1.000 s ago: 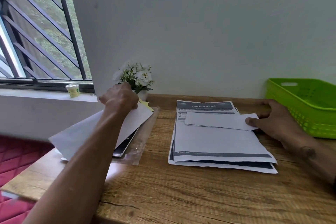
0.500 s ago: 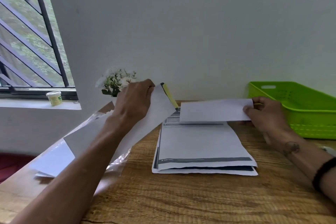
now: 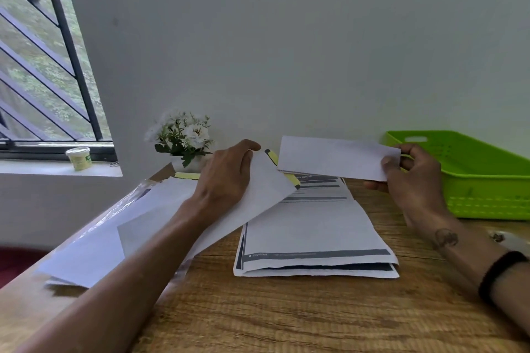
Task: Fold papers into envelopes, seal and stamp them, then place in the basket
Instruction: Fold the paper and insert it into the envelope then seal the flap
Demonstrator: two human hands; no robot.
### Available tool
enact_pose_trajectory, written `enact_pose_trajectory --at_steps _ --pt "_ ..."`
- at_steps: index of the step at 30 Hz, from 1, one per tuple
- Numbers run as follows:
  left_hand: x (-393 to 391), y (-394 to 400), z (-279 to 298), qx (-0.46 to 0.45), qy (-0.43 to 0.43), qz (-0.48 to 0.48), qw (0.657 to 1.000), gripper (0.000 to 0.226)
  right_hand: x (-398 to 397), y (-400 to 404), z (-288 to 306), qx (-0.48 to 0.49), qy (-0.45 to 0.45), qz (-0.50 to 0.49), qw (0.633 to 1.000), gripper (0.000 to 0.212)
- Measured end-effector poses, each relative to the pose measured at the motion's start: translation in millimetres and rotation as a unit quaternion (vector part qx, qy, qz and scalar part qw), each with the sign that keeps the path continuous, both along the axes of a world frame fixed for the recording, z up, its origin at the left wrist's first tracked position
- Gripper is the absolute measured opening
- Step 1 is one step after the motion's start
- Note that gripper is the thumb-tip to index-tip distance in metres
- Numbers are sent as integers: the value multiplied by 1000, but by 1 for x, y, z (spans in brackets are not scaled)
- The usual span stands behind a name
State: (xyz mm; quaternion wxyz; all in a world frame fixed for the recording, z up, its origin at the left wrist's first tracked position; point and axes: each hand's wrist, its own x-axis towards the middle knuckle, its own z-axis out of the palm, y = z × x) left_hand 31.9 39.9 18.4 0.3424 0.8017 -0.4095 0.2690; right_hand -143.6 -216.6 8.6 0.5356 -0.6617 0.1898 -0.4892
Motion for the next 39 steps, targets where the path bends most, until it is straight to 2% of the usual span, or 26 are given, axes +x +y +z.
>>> enact_pose_trajectory --at_steps 6,18,27,39 --pt "4 0 -2 0 -2 -8 1000 29 2 -2 -2 -49 9 -23 998 10" --pt "2 -1 -2 1 -15 -31 999 29 3 -10 -3 -119 14 -100 988 18" --pt "0 0 1 -22 5 -26 999 28 1 -7 -5 -132 23 -69 989 14" --pt "2 -2 0 -2 17 -22 1000 28 3 -6 -8 -124 35 -36 991 14"
